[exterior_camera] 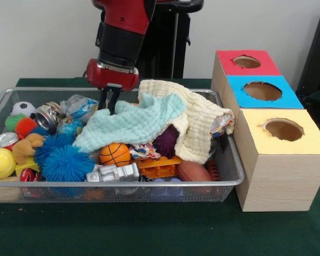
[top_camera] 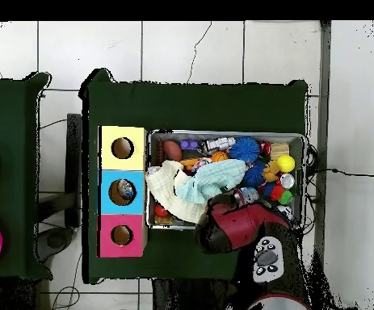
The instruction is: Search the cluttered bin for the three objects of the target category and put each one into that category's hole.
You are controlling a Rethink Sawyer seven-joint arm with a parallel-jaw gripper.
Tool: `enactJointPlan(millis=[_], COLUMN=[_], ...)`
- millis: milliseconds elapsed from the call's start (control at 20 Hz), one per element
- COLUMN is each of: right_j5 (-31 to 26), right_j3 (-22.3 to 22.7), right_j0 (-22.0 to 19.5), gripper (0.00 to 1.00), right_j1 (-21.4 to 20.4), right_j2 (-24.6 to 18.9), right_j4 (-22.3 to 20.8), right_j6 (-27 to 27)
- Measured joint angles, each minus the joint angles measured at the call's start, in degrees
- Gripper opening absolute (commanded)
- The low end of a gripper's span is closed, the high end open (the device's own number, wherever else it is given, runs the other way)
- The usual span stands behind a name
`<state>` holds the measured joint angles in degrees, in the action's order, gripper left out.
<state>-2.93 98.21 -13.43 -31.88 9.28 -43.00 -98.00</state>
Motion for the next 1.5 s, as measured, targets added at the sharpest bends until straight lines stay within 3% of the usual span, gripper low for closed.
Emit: enactJointPlan(millis=[500,900,1500], right_j5=[-0.5,-6.7,-16.7], right_j3=[0.1,1.1,5.9], right_j0=[2.1,2.0,-2.1], gripper=[0.00,0.00,0.00], right_j1=[-3.8,-7.9,-17.7], right_j2=[2.7,2.7,-0.4], right_j4=[4.0,8.5,19.1], right_j6=[0.0,0.0,0.0])
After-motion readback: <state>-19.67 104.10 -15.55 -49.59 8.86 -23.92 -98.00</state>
